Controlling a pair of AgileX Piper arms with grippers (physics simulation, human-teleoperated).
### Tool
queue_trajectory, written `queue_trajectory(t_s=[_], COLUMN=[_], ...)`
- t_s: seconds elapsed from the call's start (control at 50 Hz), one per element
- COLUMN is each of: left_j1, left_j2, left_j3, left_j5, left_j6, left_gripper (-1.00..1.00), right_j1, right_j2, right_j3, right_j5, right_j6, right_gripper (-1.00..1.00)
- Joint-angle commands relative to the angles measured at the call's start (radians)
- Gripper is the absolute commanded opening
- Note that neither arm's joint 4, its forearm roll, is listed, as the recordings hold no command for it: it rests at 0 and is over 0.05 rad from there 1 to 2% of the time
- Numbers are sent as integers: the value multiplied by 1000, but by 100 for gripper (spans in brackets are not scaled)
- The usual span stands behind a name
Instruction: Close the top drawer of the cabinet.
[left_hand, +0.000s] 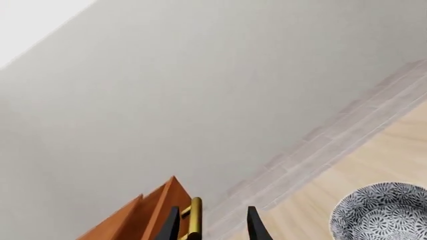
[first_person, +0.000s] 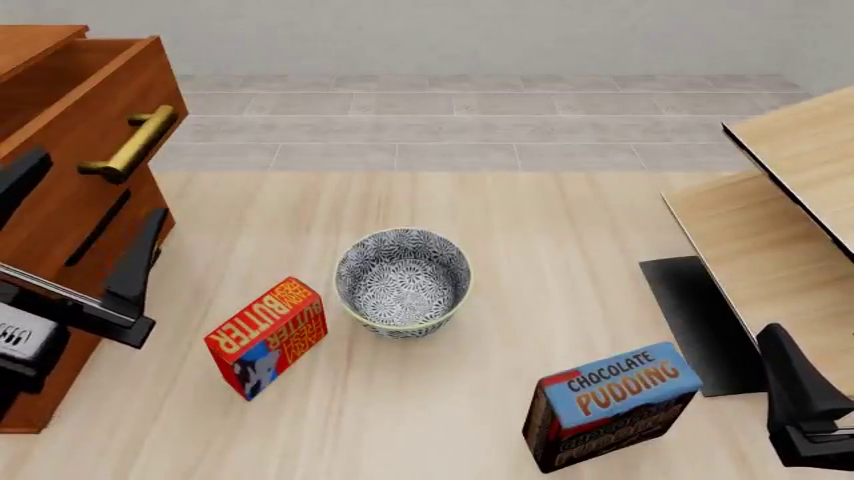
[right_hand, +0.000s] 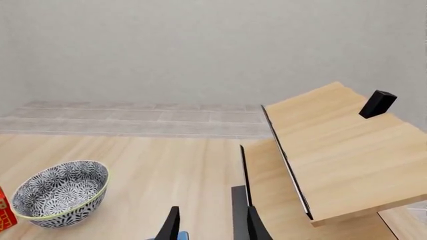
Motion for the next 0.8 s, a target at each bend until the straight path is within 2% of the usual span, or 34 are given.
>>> queue_trajectory(t_s=[0.02,0.24,0.34,0.5,0.54,0.74,0.8], left_j1=[-3,3,25,26,25,57,64], left_j2=[70,145,212,256,311,447,454], left_j3=[-26,-73,-71,-73,-56,-47,-51], left_j5=[-58,-117,-195,-241,-323,-454,-461], left_j6=[28,85,115,139,192,281,302], left_gripper=[100,100,100,100,100,100,100], right_j1=[-2,-5,-8,-13,-15,-14,-13], right_j2=[0,0,0,0,0,0,0], right_j3=[2,2,2,2,1,3,4], right_j5=[1,-1,-3,-4,-3,-2,-1], right_j6=[-2,2,4,4,4,7,7], right_gripper=[100,100,100,100,100,100,100])
